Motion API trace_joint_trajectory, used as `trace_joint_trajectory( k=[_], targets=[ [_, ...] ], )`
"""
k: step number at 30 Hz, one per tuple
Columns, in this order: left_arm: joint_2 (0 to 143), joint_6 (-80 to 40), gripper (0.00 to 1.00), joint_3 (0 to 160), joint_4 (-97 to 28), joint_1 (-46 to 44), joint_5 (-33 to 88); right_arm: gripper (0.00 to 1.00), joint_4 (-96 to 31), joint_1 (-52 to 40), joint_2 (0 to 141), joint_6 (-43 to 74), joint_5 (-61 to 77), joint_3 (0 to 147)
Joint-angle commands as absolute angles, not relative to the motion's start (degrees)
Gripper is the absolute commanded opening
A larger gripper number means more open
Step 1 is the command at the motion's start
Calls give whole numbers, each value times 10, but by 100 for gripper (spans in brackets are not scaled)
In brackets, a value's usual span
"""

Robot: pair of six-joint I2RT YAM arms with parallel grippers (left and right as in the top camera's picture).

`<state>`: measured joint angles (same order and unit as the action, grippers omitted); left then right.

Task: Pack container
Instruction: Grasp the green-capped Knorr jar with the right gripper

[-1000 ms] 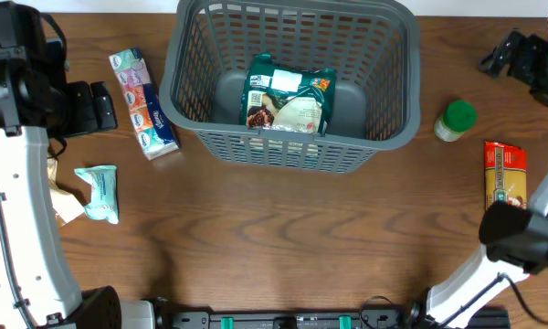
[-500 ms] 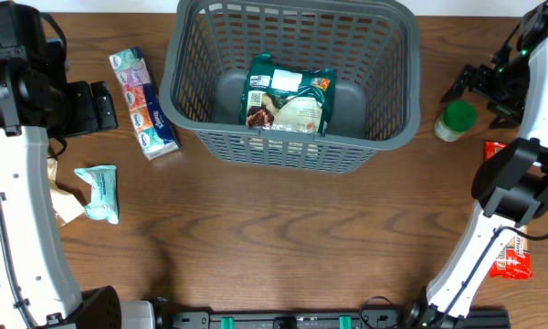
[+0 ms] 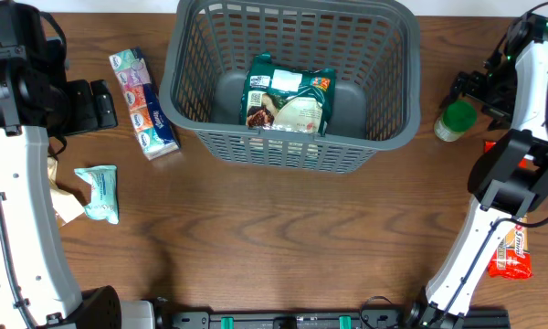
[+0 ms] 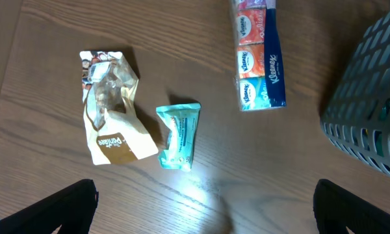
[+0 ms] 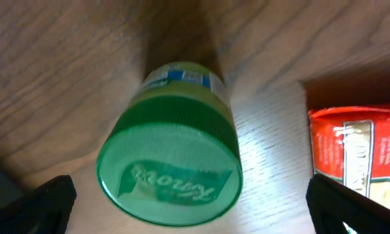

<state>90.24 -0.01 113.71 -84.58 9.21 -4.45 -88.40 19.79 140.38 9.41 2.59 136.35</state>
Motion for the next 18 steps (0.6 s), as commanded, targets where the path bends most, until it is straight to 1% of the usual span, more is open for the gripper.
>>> trace_joint_trajectory(
  k=[1, 7, 18],
  targets=[
    [903, 1, 99, 1134, -846, 94, -39, 99, -876, 190, 1409, 94, 6, 1355],
    [903, 1, 99, 1134, -846, 94, -39, 99, -846, 180, 1409, 94, 6, 1328],
    [903, 1, 99, 1134, -846, 94, -39, 99, -763, 164, 1409, 94, 6, 1228]
  ],
)
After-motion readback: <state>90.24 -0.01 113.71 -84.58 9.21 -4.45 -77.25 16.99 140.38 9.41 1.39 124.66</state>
